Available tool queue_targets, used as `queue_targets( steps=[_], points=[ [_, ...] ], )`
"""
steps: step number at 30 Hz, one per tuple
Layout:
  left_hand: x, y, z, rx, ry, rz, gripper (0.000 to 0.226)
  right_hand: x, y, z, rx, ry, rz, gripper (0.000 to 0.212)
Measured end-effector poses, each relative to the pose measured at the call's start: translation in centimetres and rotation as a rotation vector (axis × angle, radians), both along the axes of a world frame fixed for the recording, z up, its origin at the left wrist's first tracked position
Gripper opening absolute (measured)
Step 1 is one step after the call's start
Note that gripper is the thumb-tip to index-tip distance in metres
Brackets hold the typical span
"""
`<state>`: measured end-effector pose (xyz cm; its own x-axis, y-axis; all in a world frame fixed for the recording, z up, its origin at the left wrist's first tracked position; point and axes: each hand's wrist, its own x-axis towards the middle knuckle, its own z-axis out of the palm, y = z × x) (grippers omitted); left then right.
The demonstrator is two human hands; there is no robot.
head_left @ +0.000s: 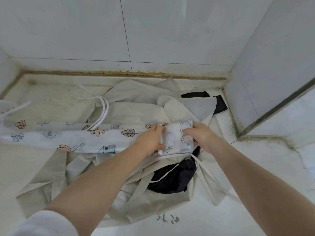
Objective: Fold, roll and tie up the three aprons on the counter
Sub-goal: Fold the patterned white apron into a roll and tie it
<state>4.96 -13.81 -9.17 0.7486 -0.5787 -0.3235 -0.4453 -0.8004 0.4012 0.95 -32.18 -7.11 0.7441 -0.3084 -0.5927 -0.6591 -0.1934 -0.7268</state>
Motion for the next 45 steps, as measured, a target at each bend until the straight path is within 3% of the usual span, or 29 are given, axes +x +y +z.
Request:
queue_targets(
  steps=[2, 4, 5, 7, 11, 13, 15, 19, 21, 23, 26, 28, 31, 34, 37, 41, 45],
  points=[
    [0.2, -0.2, 0.3, 0.097, -0.115, -0.008, 0.069, 0.5, 0.8, 0.7, 0.004, -0.101, 0.002, 0.017],
    [0.5, -0.3, 0.2, 0.139, -0.154, 0.007, 0.068, 0.8, 2.2, 1.7, -0.134, -0.194, 0.084, 0.011],
    [0.6, -0.3, 0.2, 0.144, -0.125, 0.016, 0.068, 0.9, 3.2, 2.3, -0.181, -0.214, 0.127, 0.005],
    [0.7, 0.0, -0.1, 0.110, -0.039, 0.019, 0.064, 1.0, 5.2, 3.2, -0.176, -0.218, 0.189, 0.015],
    [0.7, 3.0, -0.2, 0.065, -0.025, -0.209, 0.058, 2.0, 8.9, 3.5, -0.065, -0.210, 0.176, 0.019],
    [0.8, 5.1, 0.4, -0.009, 0.115, -0.256, 0.049, 2.8, 11.1, 3.1, 0.029, -0.194, 0.127, 0.017],
    [1.0, 7.3, 0.7, -0.095, 0.221, -0.233, 0.031, 3.4, 13.6, 2.4, 0.082, -0.167, 0.115, 0.015],
    [1.8, 11.6, 0.8, -0.127, 0.099, -0.183, 0.029, 4.6, 16.7, 0.2, 0.067, -0.122, 0.084, 0.004],
    [2.6, 13.4, 0.4, -0.147, 0.064, -0.097, 0.035, 5.1, 17.2, -0.5, 0.017, -0.110, 0.071, 0.006],
    [3.3, 14.9, 0.3, -0.163, 0.009, 0.008, 0.026, 5.3, 17.7, -1.1, -0.018, -0.097, 0.105, 0.014],
    [3.4, 15.4, -0.1, -0.172, 0.078, 0.078, 0.025, 5.2, 19.0, -1.0, 0.032, -0.029, 0.206, 0.027],
    [3.2, 14.8, -0.3, -0.157, 0.091, 0.080, 0.030, 5.3, 19.1, -0.7, -0.089, -0.006, 0.382, 0.019],
    [3.5, 14.4, -1.0, -0.109, 0.066, 0.072, 0.033, 5.2, 18.4, -0.5, -0.516, 0.017, 0.691, 0.038],
    [4.0, 14.3, -0.9, -0.155, 0.131, 0.101, 0.037, 5.0, 17.4, -0.6, -0.773, -0.069, 0.778, 0.038],
    [4.6, 14.2, -0.5, -0.158, 0.162, 0.076, 0.032, 5.0, 17.3, -1.0, -0.813, -0.078, 0.758, 0.040],
    [5.1, 15.7, 0.7, -0.108, 0.154, -0.063, 0.029, 5.2, 18.5, -1.7, -0.742, -0.050, 0.698, 0.069],
    [6.4, 18.4, 1.7, 0.244, -0.091, -0.110, 0.024, 5.2, 18.6, -2.2, -0.838, -0.076, 0.675, 0.053]
  ],
)
